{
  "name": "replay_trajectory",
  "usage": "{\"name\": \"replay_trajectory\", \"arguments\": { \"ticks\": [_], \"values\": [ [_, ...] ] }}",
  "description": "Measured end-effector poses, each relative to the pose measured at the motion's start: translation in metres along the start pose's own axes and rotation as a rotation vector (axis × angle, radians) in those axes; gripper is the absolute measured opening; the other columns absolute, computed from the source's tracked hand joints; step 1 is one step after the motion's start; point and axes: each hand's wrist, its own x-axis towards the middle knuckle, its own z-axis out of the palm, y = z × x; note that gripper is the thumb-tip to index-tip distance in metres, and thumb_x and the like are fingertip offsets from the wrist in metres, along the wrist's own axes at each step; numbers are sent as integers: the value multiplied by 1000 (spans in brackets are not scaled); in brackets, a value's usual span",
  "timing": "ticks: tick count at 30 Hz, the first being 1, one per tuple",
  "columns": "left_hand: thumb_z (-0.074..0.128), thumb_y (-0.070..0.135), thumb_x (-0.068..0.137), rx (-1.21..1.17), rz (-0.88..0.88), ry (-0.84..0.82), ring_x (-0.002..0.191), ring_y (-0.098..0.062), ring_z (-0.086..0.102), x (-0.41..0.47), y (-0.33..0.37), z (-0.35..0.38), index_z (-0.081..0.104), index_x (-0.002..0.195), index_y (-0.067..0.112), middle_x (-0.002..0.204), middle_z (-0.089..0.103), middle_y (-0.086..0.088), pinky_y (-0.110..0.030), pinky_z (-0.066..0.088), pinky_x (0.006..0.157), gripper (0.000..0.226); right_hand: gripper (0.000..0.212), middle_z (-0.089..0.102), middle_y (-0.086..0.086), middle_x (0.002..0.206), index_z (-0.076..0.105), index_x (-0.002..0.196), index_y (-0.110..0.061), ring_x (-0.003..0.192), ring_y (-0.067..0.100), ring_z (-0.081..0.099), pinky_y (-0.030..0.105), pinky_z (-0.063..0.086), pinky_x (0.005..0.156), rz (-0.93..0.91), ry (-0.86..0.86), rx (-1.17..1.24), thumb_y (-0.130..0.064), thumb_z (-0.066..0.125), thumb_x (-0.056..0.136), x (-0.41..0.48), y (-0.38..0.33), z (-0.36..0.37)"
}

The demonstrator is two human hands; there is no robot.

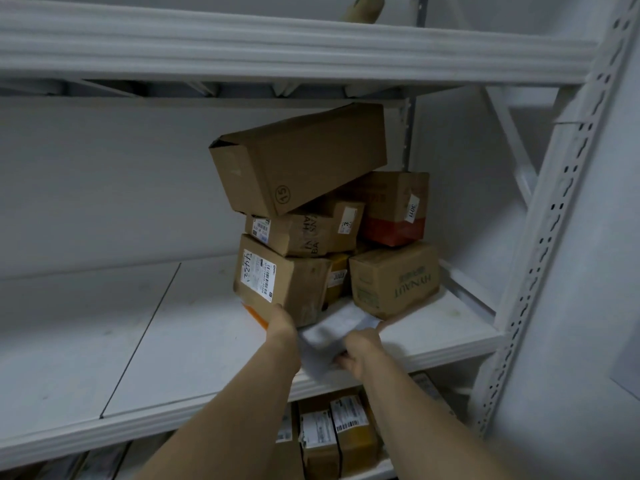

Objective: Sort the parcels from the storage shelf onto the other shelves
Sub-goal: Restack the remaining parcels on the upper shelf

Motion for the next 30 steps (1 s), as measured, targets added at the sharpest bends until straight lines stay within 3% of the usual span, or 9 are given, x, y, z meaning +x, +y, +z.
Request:
{"name": "replay_trajectory", "arguments": {
  "ticks": [3,11,16,19,22,24,26,30],
  "values": [
    [31,57,95,-11,-11,9,127,-35,44,13,2,-3,40,141,14,140,47,-14,-45,34,111,64,47,50,24,129,34,142,-3,108,41,54,51,53,88,7,-23,26,6,40,96,7,-1,12],
    [31,54,97,6,47,20,129,-33,42,26,16,-3,41,141,12,142,45,-13,-42,33,111,61,41,44,24,138,34,140,3,124,37,49,43,47,99,-11,-71,-38,-1,39,99,19,-8,36],
    [35,53,95,-21,1,3,131,-28,41,44,27,-1,42,139,13,142,46,-9,-38,32,107,60,42,48,23,137,38,136,8,94,27,57,31,50,81,-27,-96,-69,5,42,95,27,-12,49],
    [31,53,96,-43,-25,-38,132,-28,39,58,34,-1,41,141,13,145,43,-8,-37,31,105,61,39,53,19,121,40,137,3,107,30,56,34,48,95,19,-62,-184,-7,42,100,39,-16,67],
    [30,48,99,-25,-14,-46,129,-29,42,61,44,-2,44,137,11,139,48,-9,-34,33,98,55,35,49,13,89,44,132,1,88,28,55,37,51,89,27,-57,-198,-6,44,98,52,-18,76],
    [32,46,100,-49,-11,-75,124,-29,46,62,51,0,48,131,12,127,53,-8,-31,34,89,49,34,51,15,92,45,130,-3,91,32,56,45,53,90,39,-70,-138,-6,45,96,50,-21,80],
    [34,45,99,-68,15,-75,117,-29,50,69,56,2,49,132,11,129,55,-10,-30,37,88,50,35,54,18,101,45,131,-3,98,35,57,48,54,90,34,-69,-120,-6,43,96,51,-23,84],
    [31,47,97,-24,108,-34,118,-35,53,92,64,4,53,132,10,130,58,-15,-41,41,105,56,18,55,17,93,52,109,-1,96,34,59,44,55,85,36,-70,-109,2,47,92,52,-30,90]
  ]
}}
